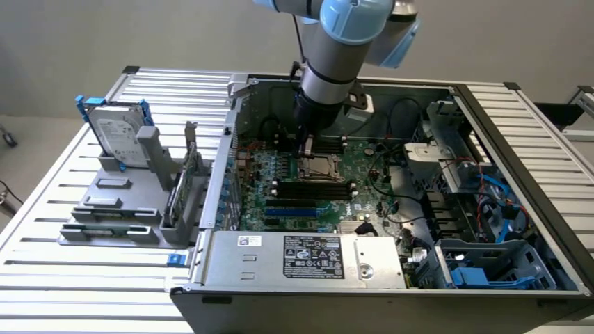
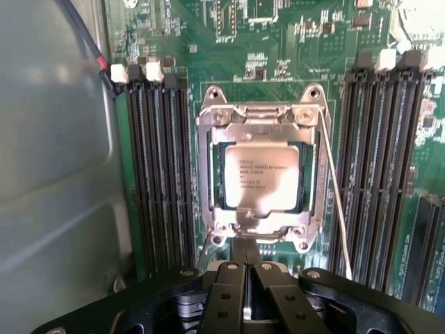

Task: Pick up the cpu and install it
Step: 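Install the first cpu locking lever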

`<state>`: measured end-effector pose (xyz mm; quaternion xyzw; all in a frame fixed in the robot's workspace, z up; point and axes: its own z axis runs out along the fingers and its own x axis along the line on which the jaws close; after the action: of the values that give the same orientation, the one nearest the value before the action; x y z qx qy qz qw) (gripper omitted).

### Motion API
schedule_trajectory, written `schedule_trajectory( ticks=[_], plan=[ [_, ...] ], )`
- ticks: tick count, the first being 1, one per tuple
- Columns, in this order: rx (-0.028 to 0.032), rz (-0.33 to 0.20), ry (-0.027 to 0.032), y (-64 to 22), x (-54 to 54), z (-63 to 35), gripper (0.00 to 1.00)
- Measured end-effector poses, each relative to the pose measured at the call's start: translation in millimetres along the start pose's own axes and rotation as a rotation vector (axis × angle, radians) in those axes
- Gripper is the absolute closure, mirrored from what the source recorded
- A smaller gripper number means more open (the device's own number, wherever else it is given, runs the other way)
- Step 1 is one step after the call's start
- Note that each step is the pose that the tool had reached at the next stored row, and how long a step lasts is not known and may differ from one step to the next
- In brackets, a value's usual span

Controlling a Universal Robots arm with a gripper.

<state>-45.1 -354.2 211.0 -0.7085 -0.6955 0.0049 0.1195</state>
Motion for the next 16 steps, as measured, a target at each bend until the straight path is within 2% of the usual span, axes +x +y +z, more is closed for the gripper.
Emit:
schedule_trajectory(
  ticks=[4, 8, 14, 16],
  plan=[
    [0.0007, -0.003, 0.0219, -13.2, -0.3, -2.8, 0.89],
    [0.0006, -0.002, 0.0481, -23.7, 0.1, -6.0, 0.89],
    [-0.0009, 0.005, 0.0906, -36.4, 0.9, -11.2, 0.89],
    [-0.0018, 0.01, 0.1027, -39.8, 1.1, -12.5, 0.89]
  ],
)
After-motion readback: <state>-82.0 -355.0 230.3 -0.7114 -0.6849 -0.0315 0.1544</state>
